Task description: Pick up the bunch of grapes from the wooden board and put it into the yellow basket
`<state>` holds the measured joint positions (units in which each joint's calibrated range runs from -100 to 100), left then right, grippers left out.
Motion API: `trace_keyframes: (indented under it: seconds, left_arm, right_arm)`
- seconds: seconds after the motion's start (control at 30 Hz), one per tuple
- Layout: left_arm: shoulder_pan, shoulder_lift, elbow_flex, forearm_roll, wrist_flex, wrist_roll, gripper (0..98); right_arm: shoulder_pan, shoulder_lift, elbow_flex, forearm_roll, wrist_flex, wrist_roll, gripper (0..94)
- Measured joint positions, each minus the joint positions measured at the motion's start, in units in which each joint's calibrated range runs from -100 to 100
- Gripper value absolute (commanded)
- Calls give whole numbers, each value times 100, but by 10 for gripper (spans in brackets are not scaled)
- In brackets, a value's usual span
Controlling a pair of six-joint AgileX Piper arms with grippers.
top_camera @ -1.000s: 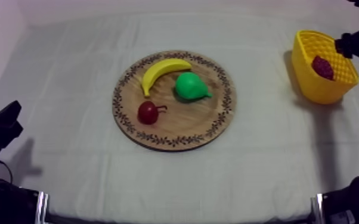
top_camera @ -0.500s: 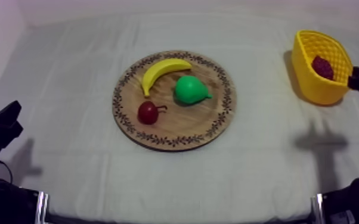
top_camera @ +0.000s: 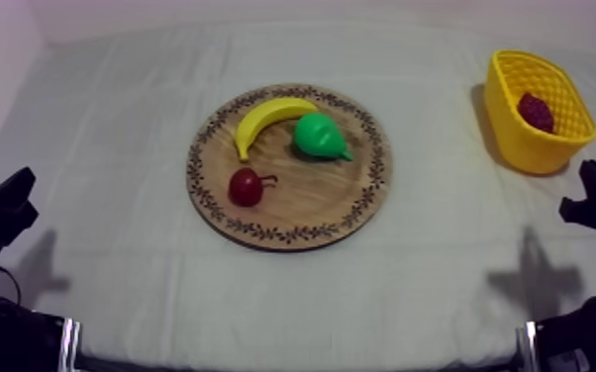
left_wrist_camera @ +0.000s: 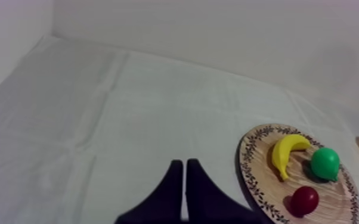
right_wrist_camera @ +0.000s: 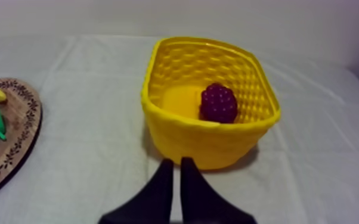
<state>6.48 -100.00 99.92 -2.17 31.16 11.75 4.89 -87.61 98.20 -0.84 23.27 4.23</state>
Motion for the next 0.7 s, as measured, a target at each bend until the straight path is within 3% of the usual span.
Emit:
trace_keyframes:
  seconds: [0.4, 0.7]
  left_arm:
    - [0, 0, 0, 0, 0, 0, 1]
    - [0, 0, 0, 0, 0, -3, 1]
  right_arm:
    - [14, -803, 150, -298, 663, -157, 3]
    - [-79, -811, 150, -181, 945, -793, 36]
